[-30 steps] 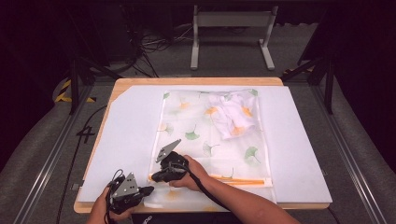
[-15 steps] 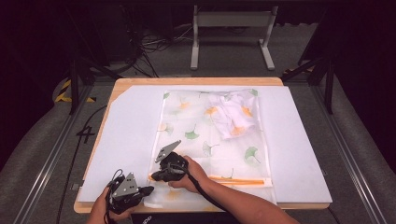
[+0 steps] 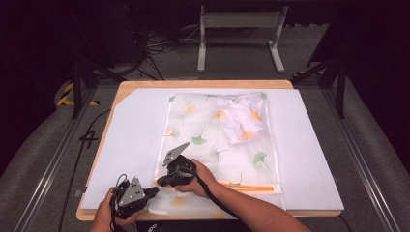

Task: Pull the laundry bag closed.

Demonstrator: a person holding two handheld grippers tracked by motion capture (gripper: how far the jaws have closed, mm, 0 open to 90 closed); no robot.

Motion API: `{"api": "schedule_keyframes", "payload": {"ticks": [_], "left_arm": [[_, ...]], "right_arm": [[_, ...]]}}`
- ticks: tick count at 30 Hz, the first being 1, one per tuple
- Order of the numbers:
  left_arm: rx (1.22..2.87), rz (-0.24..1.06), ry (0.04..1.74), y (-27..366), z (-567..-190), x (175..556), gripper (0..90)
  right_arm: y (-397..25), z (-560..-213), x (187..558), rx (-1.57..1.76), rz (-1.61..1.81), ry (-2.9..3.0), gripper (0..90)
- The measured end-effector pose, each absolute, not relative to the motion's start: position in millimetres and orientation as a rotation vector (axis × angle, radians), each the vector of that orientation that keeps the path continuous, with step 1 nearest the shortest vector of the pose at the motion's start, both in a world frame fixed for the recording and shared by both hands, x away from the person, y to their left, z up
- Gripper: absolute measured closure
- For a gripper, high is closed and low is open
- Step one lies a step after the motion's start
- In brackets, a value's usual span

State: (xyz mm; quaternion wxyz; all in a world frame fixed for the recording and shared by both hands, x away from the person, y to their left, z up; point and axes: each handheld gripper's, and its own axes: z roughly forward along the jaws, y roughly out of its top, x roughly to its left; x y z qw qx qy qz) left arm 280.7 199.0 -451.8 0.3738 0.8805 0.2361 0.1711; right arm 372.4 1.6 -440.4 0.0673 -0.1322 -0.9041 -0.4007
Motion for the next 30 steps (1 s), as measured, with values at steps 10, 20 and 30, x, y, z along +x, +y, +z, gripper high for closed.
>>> {"api": "schedule_keyframes", "payload": {"ticks": [10, 20, 30], "left_arm": [[2.269, 0.411, 0.636, 199.4, -457.9, 287.3, 90.0], [2.281, 0.406, 0.663, 197.6, -456.6, 287.6, 90.0], [2.272, 0.39, 0.669, 198.9, -457.0, 288.5, 90.0]], "right_arm": [[5.6, -442.2, 371.2, -0.365, -1.162, -2.756, 90.0], [-1.0, -441.9, 369.6, -0.367, -1.164, -2.755, 90.0], [-8.4, -440.7, 370.5, -0.378, -1.156, -2.764, 90.0]]}}
